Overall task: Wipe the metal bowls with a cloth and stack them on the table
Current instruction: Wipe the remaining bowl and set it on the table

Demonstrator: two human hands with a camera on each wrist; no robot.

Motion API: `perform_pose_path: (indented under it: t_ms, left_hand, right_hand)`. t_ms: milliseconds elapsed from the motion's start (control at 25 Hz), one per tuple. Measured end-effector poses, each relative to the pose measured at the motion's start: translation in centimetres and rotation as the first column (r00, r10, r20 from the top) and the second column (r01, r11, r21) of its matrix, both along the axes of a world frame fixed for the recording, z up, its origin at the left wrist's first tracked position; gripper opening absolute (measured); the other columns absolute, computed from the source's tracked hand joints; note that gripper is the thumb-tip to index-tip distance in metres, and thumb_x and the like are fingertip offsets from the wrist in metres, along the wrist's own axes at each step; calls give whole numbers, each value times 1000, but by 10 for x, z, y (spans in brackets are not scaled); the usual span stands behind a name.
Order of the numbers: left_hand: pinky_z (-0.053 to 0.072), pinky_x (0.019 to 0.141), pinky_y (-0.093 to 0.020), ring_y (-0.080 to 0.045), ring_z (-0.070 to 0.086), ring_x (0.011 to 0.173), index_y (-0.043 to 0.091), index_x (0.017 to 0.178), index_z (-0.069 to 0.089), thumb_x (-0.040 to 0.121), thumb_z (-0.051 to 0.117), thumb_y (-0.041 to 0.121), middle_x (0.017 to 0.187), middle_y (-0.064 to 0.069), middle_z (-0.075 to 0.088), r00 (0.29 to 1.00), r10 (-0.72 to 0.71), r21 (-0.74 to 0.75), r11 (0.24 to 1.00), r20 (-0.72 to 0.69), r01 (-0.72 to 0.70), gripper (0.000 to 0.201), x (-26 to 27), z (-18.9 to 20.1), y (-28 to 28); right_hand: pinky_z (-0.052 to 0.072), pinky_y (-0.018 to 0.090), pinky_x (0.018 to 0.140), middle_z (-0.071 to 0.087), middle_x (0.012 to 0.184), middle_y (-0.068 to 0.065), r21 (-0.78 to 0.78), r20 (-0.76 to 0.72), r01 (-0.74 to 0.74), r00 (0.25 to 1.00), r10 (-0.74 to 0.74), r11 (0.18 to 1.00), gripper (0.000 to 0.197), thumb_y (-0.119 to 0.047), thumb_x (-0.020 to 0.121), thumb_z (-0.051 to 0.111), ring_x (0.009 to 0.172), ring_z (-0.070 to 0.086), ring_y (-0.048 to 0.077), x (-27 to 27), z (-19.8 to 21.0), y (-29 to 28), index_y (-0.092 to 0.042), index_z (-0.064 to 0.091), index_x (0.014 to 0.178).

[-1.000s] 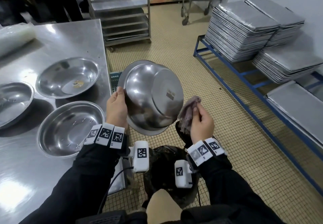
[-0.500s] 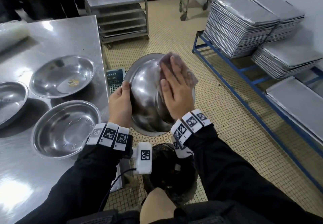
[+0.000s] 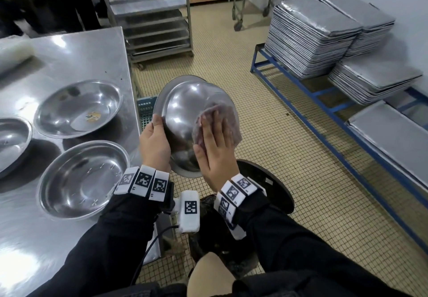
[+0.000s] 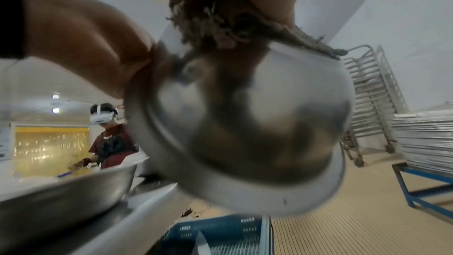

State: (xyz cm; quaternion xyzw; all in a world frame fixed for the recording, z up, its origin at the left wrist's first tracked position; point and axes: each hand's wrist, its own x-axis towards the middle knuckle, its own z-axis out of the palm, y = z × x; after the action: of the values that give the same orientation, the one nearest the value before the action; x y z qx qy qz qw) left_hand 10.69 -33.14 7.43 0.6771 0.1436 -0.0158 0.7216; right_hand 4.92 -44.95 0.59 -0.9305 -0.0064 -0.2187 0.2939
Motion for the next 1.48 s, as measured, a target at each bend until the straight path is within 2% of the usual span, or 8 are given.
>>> perform_pose_path:
  t_ms: [320,520,680,840,1040,1160,1320,1480]
  left_hand:
    - [52,86,-31,-17,65,90,21,83,68,99,46,45,89,-2,70,995,-94,-11,995,13,94,36,8,-4,8]
    - [51,91,-32,-20,64,99,22,85,66,100,44,45,95,-2,70,995,-86,5,996,-45,86,35,13,-16,15]
    - [49,91,-40,-19,59,90,16,92,63,101,43,41,92,-5,64,986,-161,176,973,50,150,33,13,-23,19]
    - [49,78,-34,-19,60,82,16,97,64,100,43,41,87,-2,66,930,-350,390,877,115,282,33,6,-24,23]
    - [50,76,-39,-25,63,79,21,86,68,100,47,38,80,-7,68,889,-418,488,825,189,284,30,2,-24,20]
    - [44,69,-35,-20,56,67,23,75,64,99,46,41,68,-6,62,887,-416,488,828,200,278,36,3,-24,22]
    - [43,68,-31,-14,54,66,23,84,67,100,45,43,65,5,59,908,-383,460,846,170,271,33,2,-22,21]
    - [41,64,-30,-15,51,63,25,73,61,101,43,40,63,0,56,905,-380,497,832,190,244,37,0,-15,13]
  right_hand:
    - [23,45,116,17,158,1,241,40,179,980,-195,954,58,-52,97,18,144,19,19,39,31,-57,-28,17,150]
    - [35,14,105,37,144,-14,330,-25,136,991,-135,934,48,-24,102,37,126,31,-15,-9,2,-71,-18,27,149]
    - [49,16,87,60,121,-1,350,17,248,962,-271,903,37,-19,96,52,102,53,0,-20,6,-67,-12,48,132]
    - [42,3,85,47,126,13,356,157,222,943,-292,908,33,-14,89,61,110,48,10,-7,33,-47,-6,52,121]
    - [42,46,102,55,129,5,-17,93,31,995,-29,999,39,-38,97,41,119,48,20,2,32,-15,-16,60,124]
    - [40,39,105,52,132,5,64,28,145,989,-147,987,46,-40,100,31,123,46,20,7,31,-19,-16,55,130]
    - [40,2,73,51,125,3,477,-244,317,944,-223,820,42,-32,103,25,114,53,18,-3,25,-38,-15,43,137]
    - [38,39,108,33,147,5,197,15,106,994,-111,975,44,-31,100,31,136,35,22,-23,16,-18,-15,35,141]
